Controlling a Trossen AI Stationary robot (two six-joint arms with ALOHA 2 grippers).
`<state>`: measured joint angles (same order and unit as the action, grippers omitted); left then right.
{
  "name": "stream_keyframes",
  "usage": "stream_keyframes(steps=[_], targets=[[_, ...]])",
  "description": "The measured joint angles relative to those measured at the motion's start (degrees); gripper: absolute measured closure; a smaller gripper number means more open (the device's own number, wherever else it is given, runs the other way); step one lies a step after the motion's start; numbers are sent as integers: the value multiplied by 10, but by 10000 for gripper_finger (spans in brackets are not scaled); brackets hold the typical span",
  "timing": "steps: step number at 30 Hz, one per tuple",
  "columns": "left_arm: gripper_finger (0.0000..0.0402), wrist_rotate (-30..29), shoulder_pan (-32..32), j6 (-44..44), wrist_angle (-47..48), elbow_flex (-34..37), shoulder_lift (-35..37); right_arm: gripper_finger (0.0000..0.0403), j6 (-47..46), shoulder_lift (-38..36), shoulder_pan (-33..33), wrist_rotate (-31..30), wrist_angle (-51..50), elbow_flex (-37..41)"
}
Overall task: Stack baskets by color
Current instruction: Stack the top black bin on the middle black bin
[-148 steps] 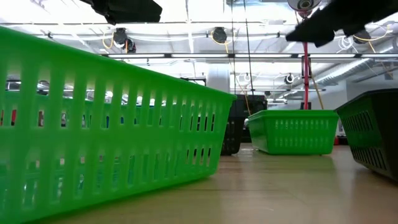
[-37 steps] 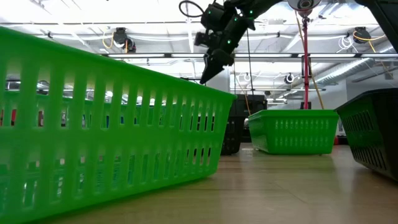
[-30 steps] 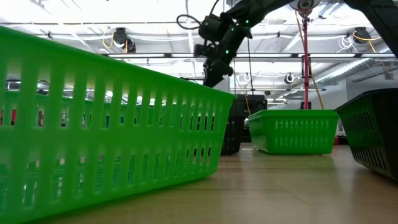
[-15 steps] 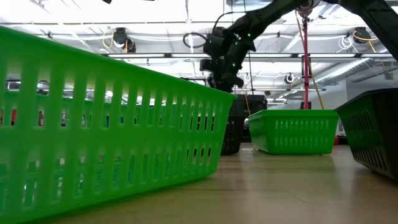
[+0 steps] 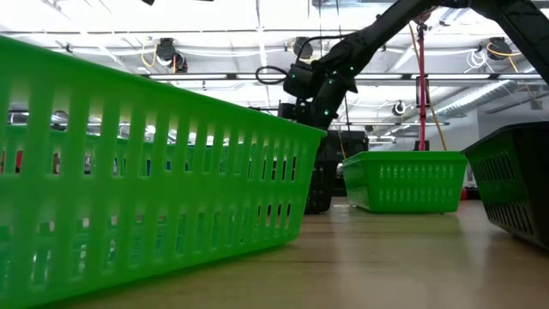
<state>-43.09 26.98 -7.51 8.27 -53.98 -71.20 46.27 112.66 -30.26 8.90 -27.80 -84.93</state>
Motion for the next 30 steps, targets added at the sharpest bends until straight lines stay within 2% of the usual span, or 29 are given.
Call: stream_keyframes(steps=[6, 15, 20, 30], targets=[[215, 0, 0, 0, 0, 0, 0, 339, 16, 0, 0, 0, 16, 11], [215, 0, -1, 15, -22, 0, 0, 398, 16, 0, 4, -1, 38, 31], [215, 0, -7, 18, -24, 0, 0, 401, 10, 0, 7, -2, 53, 48], [215, 0, -7, 15, -2, 0, 0, 402, -17, -5, 46, -63, 53, 48]])
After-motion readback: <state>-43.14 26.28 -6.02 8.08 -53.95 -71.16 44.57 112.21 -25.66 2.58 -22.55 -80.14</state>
